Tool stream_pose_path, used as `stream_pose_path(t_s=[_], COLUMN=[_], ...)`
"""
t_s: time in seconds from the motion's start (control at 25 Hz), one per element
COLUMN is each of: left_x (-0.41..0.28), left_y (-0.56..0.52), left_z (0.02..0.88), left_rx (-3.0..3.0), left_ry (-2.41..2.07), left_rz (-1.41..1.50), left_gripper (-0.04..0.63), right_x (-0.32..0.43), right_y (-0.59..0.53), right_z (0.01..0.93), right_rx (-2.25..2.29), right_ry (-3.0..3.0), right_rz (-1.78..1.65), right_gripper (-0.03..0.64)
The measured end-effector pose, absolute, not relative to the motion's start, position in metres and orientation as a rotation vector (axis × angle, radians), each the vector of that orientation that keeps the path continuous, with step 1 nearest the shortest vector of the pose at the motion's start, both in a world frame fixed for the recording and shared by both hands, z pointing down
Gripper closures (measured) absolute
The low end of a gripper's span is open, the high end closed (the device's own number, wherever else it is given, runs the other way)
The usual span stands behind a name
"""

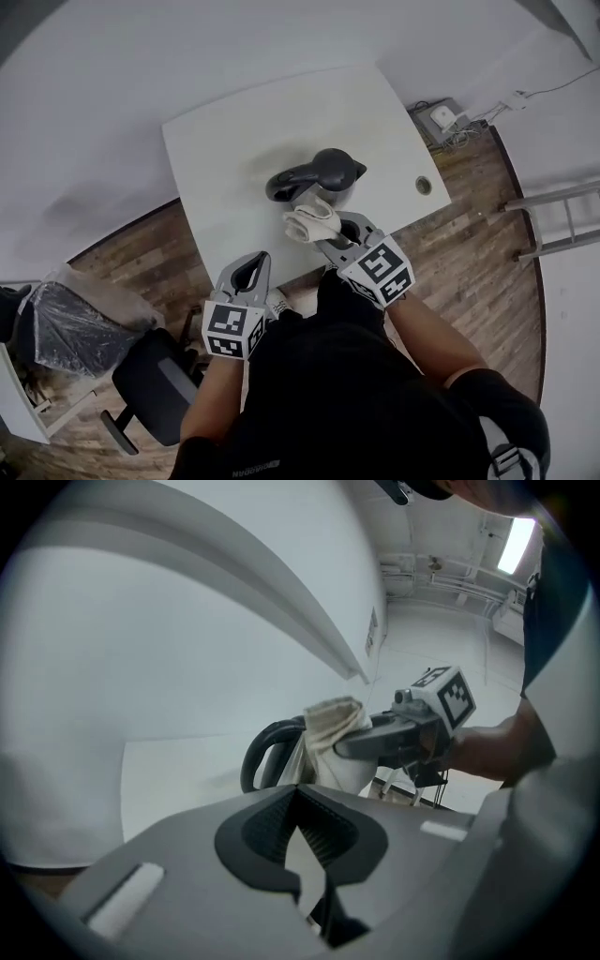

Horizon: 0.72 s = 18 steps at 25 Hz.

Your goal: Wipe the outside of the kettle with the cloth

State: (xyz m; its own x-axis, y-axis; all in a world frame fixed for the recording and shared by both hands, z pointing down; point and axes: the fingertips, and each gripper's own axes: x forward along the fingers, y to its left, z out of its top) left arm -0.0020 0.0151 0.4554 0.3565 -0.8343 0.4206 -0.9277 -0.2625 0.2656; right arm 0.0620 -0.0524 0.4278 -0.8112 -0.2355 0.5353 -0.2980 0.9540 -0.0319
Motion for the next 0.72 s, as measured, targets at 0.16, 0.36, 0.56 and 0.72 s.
stream_pose_path(t_s=[0.16,0.36,0.56,0.72], left_x=[0.01,0.006,-0.003,-0.001], left_y=[0.011,0.026,0.031,0.024], left_z=[0.439,0.434,0.432,0.433], left_rx=[2.224,2.229,2.216,2.217], left_ry=[-1.504,-1.502,-1.521,-1.527], left_rz=[0.259,0.3,0.365,0.443], left_gripper=[0.588,0.588,0.588,0.588], right_x=[0.11,0.152,0.178,0.191], right_y=[-0.09,-0.121,-0.136,-0.143], right_z=[0.379,0.379,0.404,0.428], right_rx=[0.672,0.824,0.903,0.911], right_ry=[-2.781,-2.88,-2.865,-2.832], right_rz=[0.834,1.371,1.523,1.622], right_gripper=[0.522,0.522,0.522,0.522])
